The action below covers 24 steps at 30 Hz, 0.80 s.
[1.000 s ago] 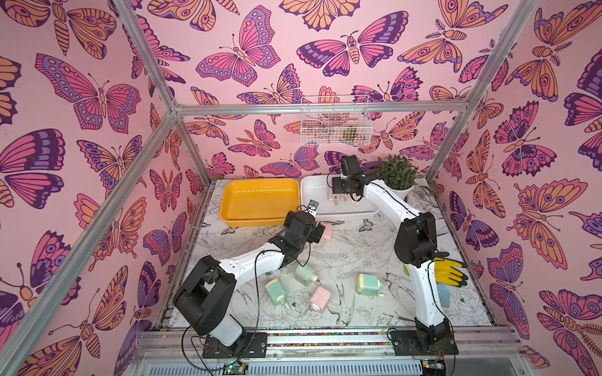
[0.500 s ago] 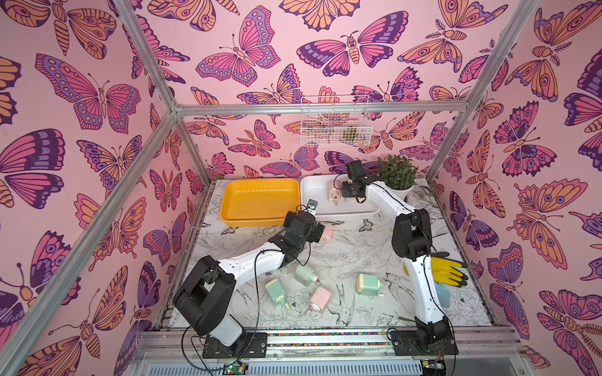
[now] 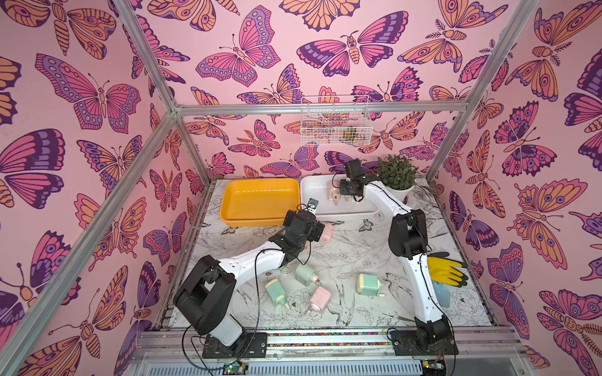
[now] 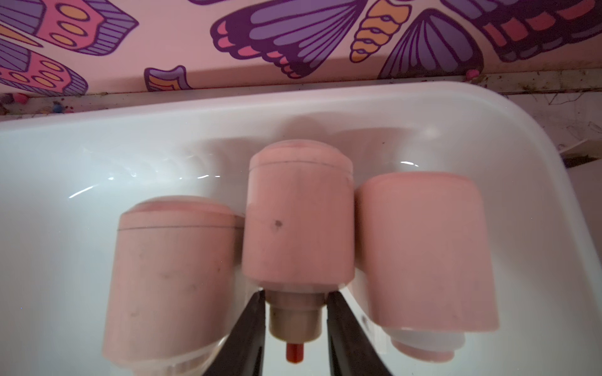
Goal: Place the pencil sharpeners by color into the storage box
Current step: Adjust the pencil sharpener in the storage box.
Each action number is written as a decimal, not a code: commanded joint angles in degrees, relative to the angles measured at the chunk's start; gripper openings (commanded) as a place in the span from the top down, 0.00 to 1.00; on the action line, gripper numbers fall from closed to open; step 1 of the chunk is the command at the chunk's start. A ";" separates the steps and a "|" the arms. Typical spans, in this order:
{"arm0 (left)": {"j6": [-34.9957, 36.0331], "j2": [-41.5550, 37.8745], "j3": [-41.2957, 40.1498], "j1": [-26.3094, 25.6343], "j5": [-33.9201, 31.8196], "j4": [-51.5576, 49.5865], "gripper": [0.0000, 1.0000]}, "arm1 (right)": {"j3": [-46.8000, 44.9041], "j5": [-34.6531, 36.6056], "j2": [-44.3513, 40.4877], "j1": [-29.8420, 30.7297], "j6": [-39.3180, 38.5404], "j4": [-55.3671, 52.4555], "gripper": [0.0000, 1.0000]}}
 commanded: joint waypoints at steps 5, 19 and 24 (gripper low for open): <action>0.83 1.41 1.14 0.50 -1.09 -0.97 0.00 | 1.80 -0.81 2.52 0.02 1.36 -0.88 0.66; 0.27 1.89 1.12 0.49 -0.85 -1.00 0.00 | -7.61 0.61 -3.21 0.10 3.06 4.88 0.56; 0.14 1.81 0.86 0.49 -1.01 -1.04 0.00 | -6.81 1.32 -1.93 0.10 3.76 6.44 0.59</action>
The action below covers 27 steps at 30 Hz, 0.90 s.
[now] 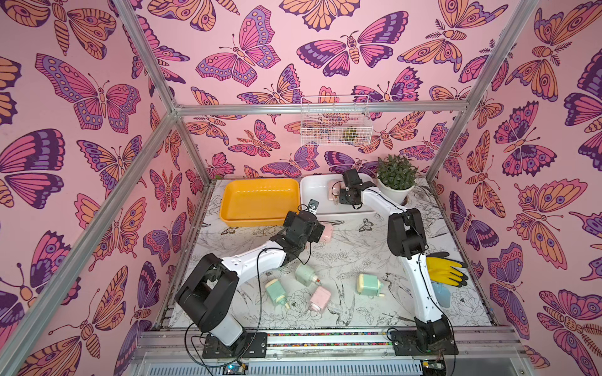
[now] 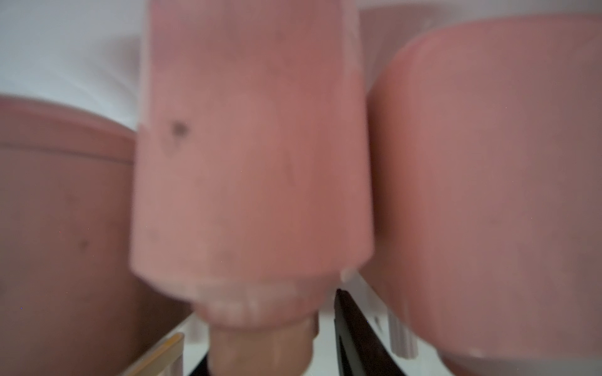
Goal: Place the pencil sharpeners by color into the storage box
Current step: Adjust the pencil sharpener in the storage box.
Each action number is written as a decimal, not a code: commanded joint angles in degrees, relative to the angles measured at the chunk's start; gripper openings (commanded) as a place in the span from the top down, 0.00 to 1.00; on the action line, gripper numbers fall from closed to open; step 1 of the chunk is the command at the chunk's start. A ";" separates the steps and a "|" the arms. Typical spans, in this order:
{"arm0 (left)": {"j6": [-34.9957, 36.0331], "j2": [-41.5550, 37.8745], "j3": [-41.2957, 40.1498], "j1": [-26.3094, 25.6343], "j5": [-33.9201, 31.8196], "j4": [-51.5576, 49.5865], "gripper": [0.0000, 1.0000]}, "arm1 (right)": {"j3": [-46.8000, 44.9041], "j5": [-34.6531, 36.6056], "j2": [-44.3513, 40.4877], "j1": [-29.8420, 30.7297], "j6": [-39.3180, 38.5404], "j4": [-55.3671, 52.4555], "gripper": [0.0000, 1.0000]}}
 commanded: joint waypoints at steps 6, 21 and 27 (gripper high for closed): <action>0.16 0.71 0.41 0.47 -1.08 -0.31 0.00 | 4.88 1.17 0.10 0.10 1.38 1.98 0.63; -0.05 0.82 0.55 0.50 -0.75 -0.32 0.00 | 0.25 0.66 -3.47 0.05 0.40 2.00 0.83; -0.28 0.73 0.66 0.50 -0.16 -0.32 0.00 | -4.51 0.37 -6.89 0.14 -0.73 3.47 0.84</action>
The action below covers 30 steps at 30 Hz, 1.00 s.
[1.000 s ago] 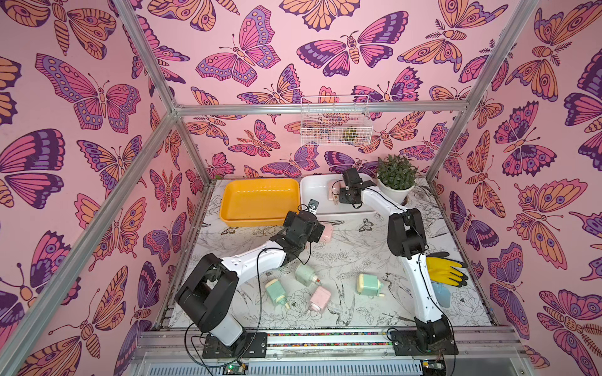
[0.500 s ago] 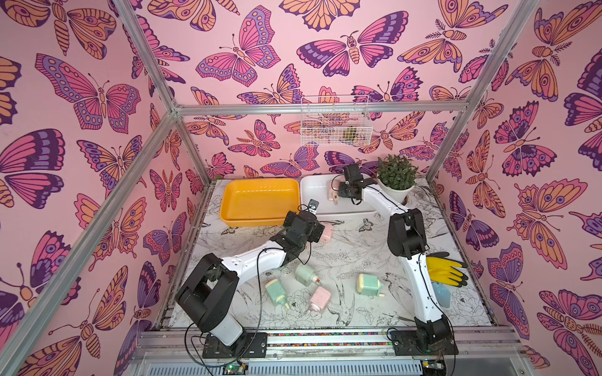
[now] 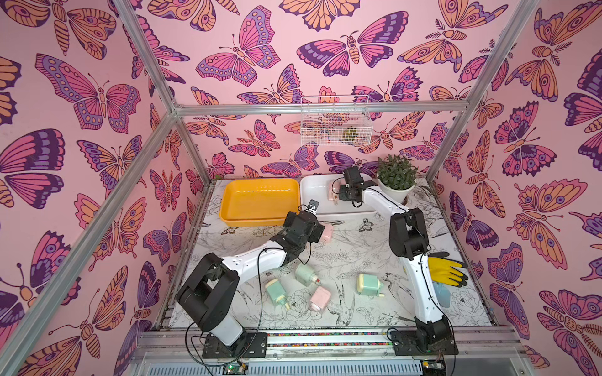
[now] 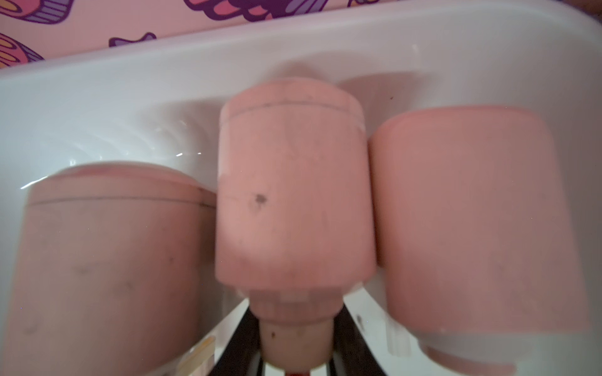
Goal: Place the pencil sharpeners by color into the storage box
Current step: Adjust the pencil sharpener in the storage box, then adjust the pencil sharpener at the center of the board.
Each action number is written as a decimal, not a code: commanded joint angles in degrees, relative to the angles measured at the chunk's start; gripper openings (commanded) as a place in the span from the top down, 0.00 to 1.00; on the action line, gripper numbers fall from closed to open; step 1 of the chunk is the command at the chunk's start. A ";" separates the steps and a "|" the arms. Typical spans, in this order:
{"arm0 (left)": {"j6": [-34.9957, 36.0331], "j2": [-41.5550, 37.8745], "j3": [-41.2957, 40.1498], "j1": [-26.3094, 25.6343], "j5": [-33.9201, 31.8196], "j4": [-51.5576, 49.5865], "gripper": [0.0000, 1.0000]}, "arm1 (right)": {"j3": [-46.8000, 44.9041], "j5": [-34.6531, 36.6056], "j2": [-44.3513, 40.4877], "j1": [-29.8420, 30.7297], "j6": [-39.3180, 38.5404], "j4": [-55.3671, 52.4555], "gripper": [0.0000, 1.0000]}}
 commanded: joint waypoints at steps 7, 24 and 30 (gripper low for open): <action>-0.53 0.06 0.66 0.47 0.37 -0.40 0.00 | -2.49 0.10 -4.07 0.03 -1.83 -0.90 0.77; -0.06 -0.19 8.73 1.99 12.73 -27.93 0.00 | -10.77 -4.82 -13.96 0.38 -5.34 -2.21 0.34; 3.13 3.17 13.12 4.99 17.20 -38.08 0.00 | -21.03 -7.34 -23.02 0.91 -5.84 2.30 0.01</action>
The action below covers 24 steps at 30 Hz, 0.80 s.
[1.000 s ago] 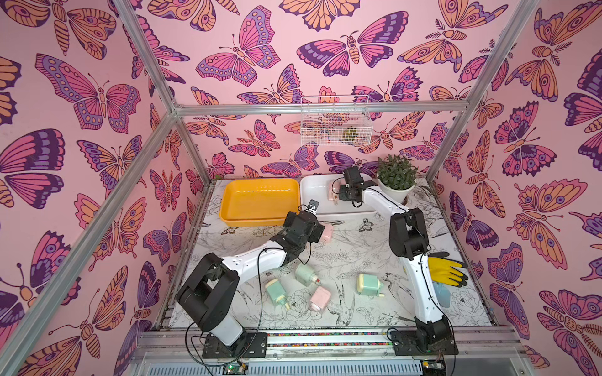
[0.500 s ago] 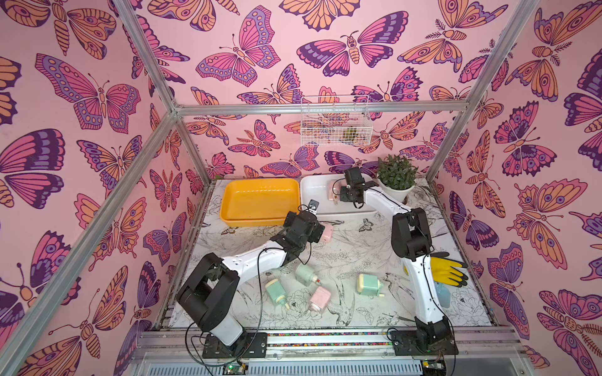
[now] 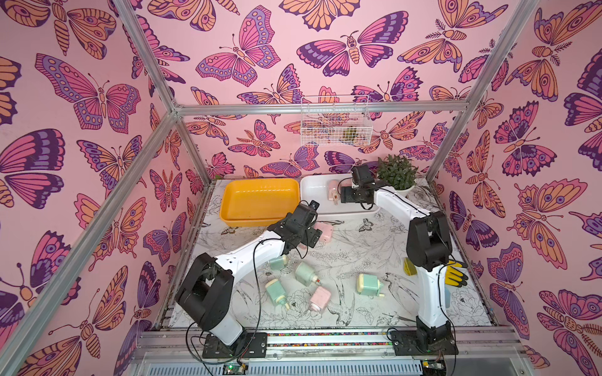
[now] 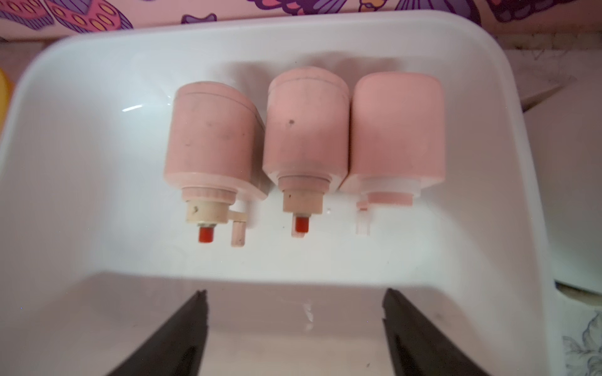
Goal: Place the pencil sharpeners by color into the storage box
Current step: Adjust the pencil sharpener at the center of the board.
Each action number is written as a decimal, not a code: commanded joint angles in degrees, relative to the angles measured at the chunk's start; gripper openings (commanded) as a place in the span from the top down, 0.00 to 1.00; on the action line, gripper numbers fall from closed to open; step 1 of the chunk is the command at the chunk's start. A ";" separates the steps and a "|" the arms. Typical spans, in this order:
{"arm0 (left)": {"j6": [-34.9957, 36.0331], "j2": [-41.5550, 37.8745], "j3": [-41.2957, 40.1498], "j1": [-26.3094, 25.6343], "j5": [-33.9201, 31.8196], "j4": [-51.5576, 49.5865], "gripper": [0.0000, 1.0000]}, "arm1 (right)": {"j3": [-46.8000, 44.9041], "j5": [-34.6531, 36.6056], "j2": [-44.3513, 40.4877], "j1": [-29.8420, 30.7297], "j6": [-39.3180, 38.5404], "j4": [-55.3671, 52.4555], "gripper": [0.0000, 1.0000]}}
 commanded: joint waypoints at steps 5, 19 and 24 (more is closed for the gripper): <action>0.94 11.83 15.08 2.07 5.77 -23.04 0.00 | -9.73 -0.46 -9.56 0.71 0.31 6.16 0.01; 2.14 21.39 24.03 2.43 9.61 -27.97 0.27 | -19.62 2.16 -16.82 0.67 0.88 12.65 0.01; 2.96 22.05 23.46 2.50 6.60 -28.01 0.22 | -20.33 1.84 -17.91 0.67 -0.12 12.91 0.01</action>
